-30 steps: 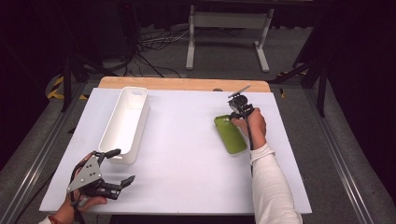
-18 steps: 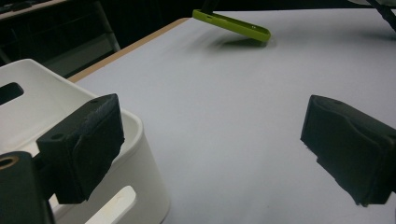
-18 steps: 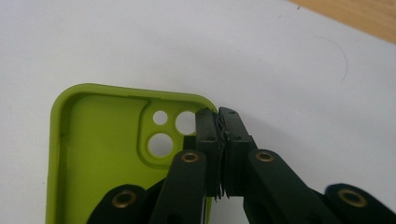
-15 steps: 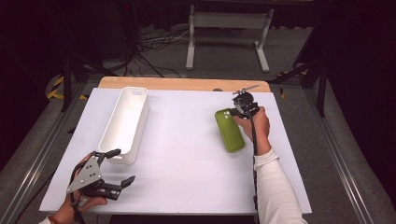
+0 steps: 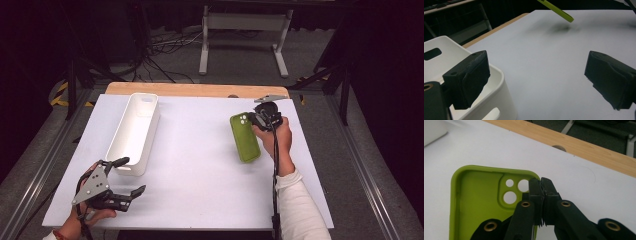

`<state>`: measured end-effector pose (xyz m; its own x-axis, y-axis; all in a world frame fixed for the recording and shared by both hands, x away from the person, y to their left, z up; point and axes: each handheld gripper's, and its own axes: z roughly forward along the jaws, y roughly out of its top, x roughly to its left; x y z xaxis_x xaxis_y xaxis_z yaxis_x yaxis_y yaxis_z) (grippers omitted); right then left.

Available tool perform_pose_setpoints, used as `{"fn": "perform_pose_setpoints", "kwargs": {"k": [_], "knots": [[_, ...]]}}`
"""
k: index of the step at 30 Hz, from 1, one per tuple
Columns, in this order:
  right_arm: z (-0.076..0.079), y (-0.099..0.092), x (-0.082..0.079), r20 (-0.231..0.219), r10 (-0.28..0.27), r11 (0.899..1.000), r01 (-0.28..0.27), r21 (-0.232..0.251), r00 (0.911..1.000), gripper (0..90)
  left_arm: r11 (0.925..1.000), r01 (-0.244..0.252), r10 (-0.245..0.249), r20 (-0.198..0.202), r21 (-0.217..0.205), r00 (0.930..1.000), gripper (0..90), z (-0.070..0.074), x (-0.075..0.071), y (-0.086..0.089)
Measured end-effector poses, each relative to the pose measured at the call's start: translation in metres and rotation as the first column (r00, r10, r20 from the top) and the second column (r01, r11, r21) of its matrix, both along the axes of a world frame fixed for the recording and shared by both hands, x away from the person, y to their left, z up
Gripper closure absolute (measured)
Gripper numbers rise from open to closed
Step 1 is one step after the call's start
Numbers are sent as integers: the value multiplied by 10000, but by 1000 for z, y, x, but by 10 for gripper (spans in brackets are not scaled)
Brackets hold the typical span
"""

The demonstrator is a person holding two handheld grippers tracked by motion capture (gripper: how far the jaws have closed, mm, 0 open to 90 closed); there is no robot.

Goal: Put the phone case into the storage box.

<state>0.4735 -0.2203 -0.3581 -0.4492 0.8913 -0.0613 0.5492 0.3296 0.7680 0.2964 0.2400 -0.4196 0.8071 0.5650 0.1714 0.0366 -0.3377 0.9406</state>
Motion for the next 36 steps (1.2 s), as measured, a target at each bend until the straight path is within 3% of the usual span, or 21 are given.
{"fn": "perform_pose_setpoints", "kwargs": {"k": [9, 14, 17, 25, 28, 36], "knots": [[6, 9, -25, 910, 344, 9987, -378, 352, 9953, 884, 9979, -509, 505, -122, -409, 9987, 68, 9, 5, -8], [8, 15, -36, 1272, 521, 9970, -588, 496, 9905, 883, 9977, -612, 608, -115, -308, 9981, 78, 11, 7, -14], [8, 19, -42, 1435, 658, 9961, -735, 492, 9875, 883, 9976, -602, 595, -223, -331, 9980, 88, 12, 9, -17], [9, 29, -56, 1791, 1025, 9902, -1175, 754, 9785, 883, 9986, -498, 497, -72, -189, 9987, 91, 17, 13, -32], [9, 32, -60, 1919, 1095, 9889, -1264, 783, 9753, 883, 9981, -499, 496, -97, -354, 9987, 108, 18, 16, -37], [6, 44, -70, 2179, 1354, 9844, -1562, 810, 9665, 883, 9984, -441, 436, -136, -343, 9990, 125, 22, 26, -61]]}}
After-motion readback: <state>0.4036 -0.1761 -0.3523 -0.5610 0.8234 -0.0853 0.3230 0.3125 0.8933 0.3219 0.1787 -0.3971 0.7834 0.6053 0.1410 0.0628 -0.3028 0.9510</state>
